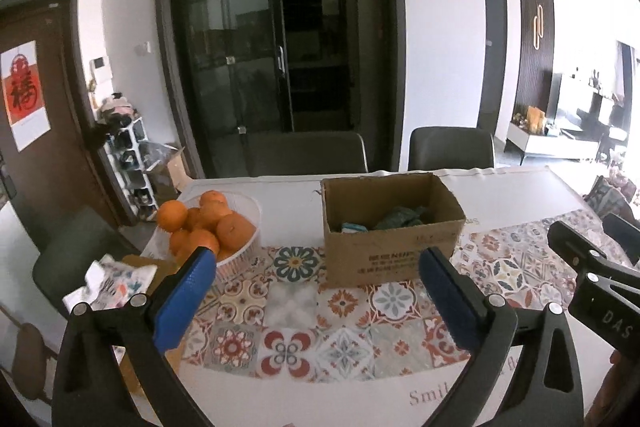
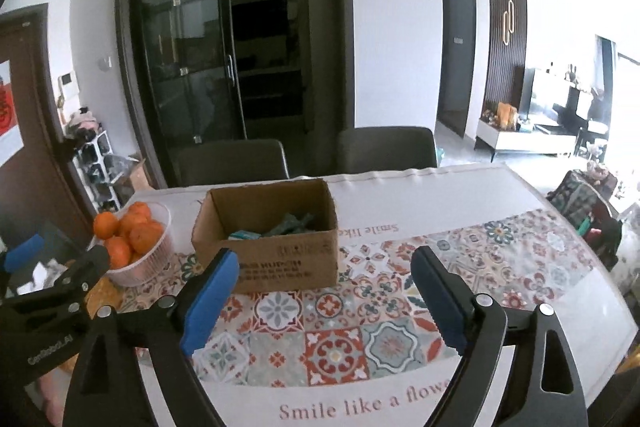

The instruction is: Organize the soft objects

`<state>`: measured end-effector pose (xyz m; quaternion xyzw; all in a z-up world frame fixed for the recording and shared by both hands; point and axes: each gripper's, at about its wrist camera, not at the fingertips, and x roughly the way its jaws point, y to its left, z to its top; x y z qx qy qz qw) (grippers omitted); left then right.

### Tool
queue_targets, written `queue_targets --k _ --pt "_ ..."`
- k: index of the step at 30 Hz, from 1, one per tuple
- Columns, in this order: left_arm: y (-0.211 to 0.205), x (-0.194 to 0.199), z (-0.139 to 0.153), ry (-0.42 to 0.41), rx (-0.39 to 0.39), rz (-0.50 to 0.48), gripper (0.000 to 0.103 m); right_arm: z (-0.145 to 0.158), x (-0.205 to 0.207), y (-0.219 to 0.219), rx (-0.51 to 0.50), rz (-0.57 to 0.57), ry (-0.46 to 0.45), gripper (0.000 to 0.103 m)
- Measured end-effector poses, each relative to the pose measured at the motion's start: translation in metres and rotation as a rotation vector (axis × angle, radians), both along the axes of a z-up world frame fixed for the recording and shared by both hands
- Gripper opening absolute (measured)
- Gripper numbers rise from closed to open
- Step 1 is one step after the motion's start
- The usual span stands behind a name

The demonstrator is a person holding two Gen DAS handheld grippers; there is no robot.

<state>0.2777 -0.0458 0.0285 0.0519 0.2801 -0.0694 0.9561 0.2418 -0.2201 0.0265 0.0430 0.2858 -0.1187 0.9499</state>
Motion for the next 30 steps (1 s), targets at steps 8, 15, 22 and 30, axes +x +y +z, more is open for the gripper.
queue_targets --k 8,15,22,30 --pt "0.005 -0.070 0.008 -0.017 -0.013 0.030 0.103 0.011 -0.062 0.005 -0.003 0.036 -0.016 0.089" --pt "0.016 -0.126 0.011 -0.039 -0.008 0.051 0.103 0.010 -0.111 0.017 -0.025 0.067 -0.029 0.091" --pt "0.027 -0.169 0.011 -0.040 -0.014 0.057 0.103 0.010 -0.153 0.028 -0.027 0.079 -0.046 0.091" --pt "0.033 -0.206 0.017 -0.060 -0.023 0.051 0.103 0.019 -0.193 0.037 -0.027 0.076 -0.073 0.093"
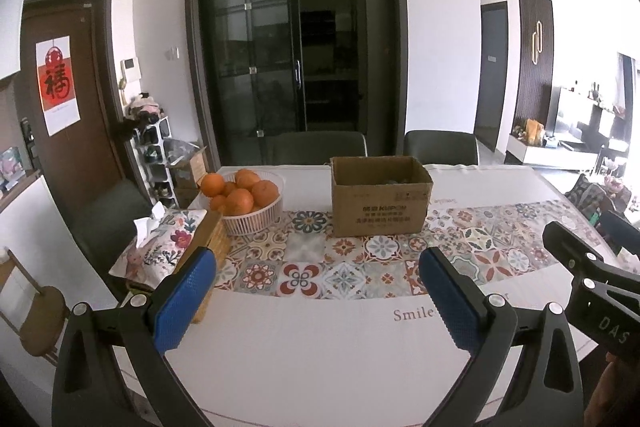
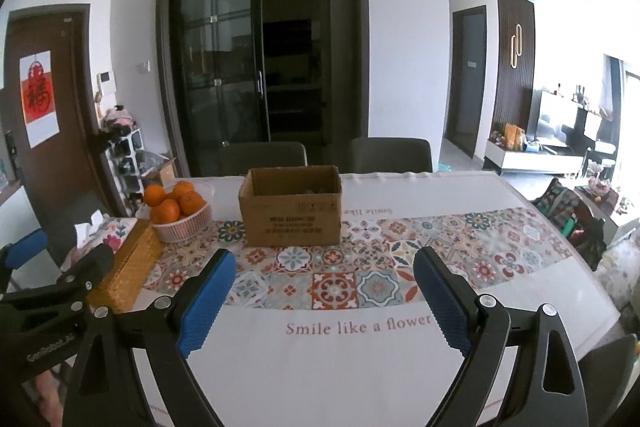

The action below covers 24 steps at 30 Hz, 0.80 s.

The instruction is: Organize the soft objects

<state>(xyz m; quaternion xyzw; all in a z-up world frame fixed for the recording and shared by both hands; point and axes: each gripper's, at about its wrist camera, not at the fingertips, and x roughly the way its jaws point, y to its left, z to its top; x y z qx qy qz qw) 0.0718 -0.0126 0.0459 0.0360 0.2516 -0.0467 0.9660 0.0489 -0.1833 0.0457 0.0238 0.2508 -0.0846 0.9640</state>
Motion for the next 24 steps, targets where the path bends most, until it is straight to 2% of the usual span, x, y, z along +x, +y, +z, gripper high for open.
queue_targets --k 13,24 --pt "0.010 -0.031 0.012 -0.021 -0.002 -0.037 0.103 0.009 -0.033 0.012 0.017 -0.009 -0.028 0.093" --pt "0.017 -0.041 0.018 -0.051 -0.001 -0.023 0.103 0.014 -0.039 0.019 0.005 0.005 -0.039 0.093"
